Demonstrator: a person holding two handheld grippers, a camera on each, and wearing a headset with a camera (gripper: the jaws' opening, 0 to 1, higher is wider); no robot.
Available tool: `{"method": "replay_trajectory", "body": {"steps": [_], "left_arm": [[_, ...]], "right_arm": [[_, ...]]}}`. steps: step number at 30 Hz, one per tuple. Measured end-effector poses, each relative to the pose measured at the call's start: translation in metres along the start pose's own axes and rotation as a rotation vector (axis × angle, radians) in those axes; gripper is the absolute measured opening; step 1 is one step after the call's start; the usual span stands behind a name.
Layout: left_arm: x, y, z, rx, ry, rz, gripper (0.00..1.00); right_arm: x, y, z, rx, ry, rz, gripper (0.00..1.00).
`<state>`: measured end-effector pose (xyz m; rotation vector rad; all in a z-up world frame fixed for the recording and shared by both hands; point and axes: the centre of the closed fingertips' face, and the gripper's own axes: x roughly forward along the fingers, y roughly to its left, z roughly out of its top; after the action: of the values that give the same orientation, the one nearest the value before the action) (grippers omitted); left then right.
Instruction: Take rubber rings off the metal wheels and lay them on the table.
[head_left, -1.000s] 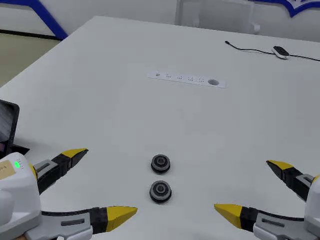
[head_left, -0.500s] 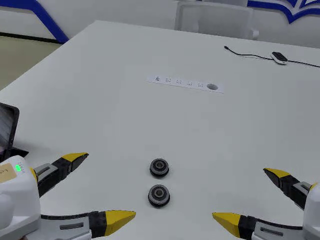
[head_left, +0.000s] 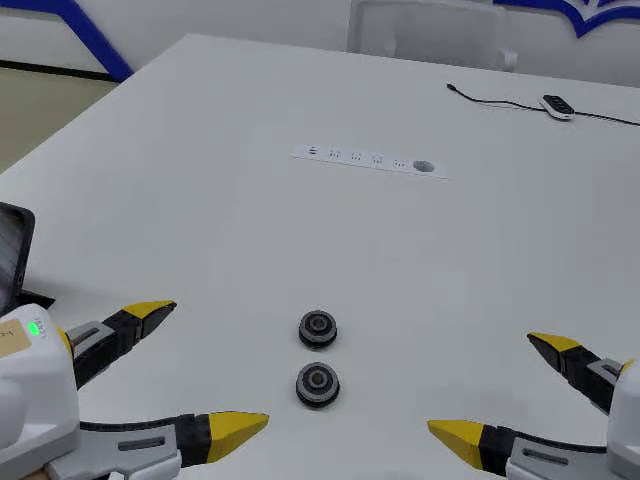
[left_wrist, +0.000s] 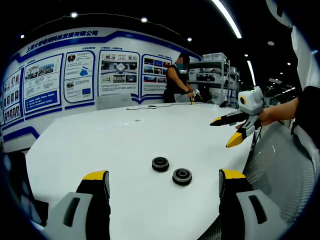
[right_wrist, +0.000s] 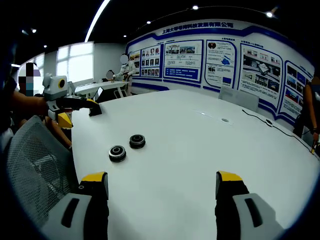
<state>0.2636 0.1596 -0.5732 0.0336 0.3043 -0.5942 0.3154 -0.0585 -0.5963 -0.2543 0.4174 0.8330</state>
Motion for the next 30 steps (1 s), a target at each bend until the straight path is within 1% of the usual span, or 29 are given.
{"method": "replay_trajectory", "body": {"steps": [4, 7, 8, 10, 14, 18, 22, 24, 27, 30], "left_arm": [[0.004, -0.001, -0.001, 0.006, 0.008, -0.010, 0.92], [0.007, -0.002, -0.001, 0.010, 0.013, -0.020, 0.91], [0.008, -0.002, -0.002, 0.011, 0.019, -0.023, 0.90], [0.011, -0.001, -0.002, 0.016, 0.026, -0.026, 0.90], [0.015, 0.000, -0.003, 0.020, 0.041, -0.033, 0.88], [0.020, 0.001, -0.005, 0.032, 0.064, -0.038, 0.86], [0.025, 0.001, -0.006, 0.044, 0.078, -0.046, 0.81], [0.027, -0.001, -0.006, 0.051, 0.085, -0.059, 0.78], [0.033, -0.005, -0.009, 0.070, 0.108, -0.082, 0.74], [0.037, -0.008, -0.012, 0.082, 0.122, -0.100, 0.70]], "right_arm": [[0.001, -0.002, 0.002, 0.027, -0.010, -0.002, 0.89], [0.001, -0.002, 0.002, 0.090, -0.003, -0.006, 0.90], [0.002, -0.002, 0.003, 0.102, -0.017, -0.002, 0.89], [0.001, 0.000, 0.003, 0.115, -0.022, 0.002, 0.88], [0.003, 0.002, -0.002, 0.140, -0.010, 0.014, 0.85], [0.004, 0.006, -0.004, 0.172, -0.009, 0.029, 0.81], [0.005, 0.008, -0.003, 0.208, -0.016, 0.040, 0.77], [0.006, 0.008, -0.002, 0.228, -0.023, 0.042, 0.75], [0.006, 0.007, 0.001, 0.269, -0.041, 0.048, 0.72], [0.006, 0.009, 0.003, 0.292, -0.046, 0.056, 0.69]]}}
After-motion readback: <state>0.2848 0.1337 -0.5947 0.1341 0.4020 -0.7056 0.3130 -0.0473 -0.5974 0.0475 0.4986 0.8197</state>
